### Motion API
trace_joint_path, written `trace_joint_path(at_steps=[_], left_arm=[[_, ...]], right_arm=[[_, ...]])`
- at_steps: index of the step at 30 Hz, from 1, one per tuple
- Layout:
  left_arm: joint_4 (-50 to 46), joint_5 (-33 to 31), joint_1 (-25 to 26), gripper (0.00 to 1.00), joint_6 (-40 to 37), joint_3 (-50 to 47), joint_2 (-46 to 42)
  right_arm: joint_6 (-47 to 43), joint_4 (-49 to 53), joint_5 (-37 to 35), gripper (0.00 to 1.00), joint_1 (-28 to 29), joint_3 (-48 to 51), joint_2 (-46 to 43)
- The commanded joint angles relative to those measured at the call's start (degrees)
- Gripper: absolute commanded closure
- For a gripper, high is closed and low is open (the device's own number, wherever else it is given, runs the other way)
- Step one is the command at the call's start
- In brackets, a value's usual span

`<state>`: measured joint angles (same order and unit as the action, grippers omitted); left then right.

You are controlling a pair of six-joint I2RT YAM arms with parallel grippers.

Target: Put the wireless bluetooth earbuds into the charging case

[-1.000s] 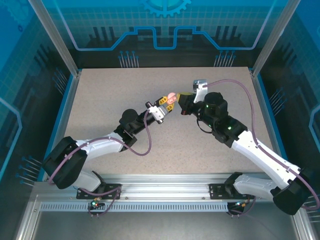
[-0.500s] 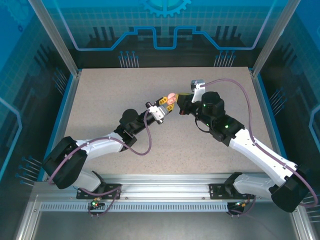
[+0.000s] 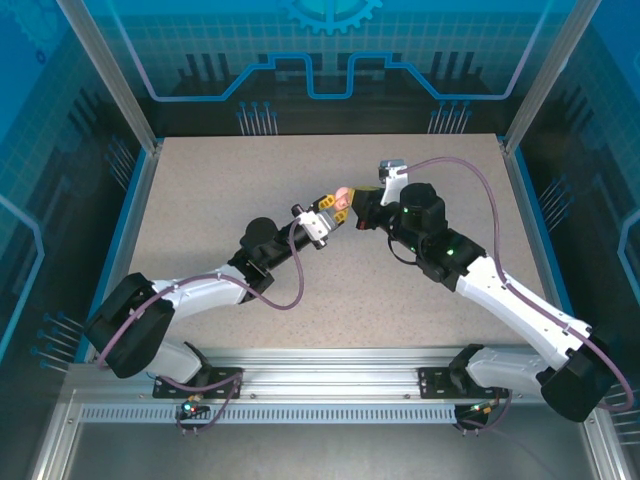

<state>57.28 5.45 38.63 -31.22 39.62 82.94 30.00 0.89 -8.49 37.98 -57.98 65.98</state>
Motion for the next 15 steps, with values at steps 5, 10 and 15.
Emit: trace_joint_path(at_steps=[5, 10, 15], left_arm=[[2.13, -1.22, 0.39, 1.00, 2.60, 2.56, -0.14], [2.14, -1.23, 0.38, 1.00, 2.87, 2.67, -0.41], [2.14, -0.75, 0.37, 1.00, 3.80, 2.67, -0.70]], right_arm=[[0.51, -0.84, 0.23, 0.96, 0.95, 1.12, -0.58], [0.02, -0.53, -0.56, 0.97, 0.96, 1.47, -0.76], [0.26, -2.13, -2.19, 0.97, 1.04, 2.44, -0.45]])
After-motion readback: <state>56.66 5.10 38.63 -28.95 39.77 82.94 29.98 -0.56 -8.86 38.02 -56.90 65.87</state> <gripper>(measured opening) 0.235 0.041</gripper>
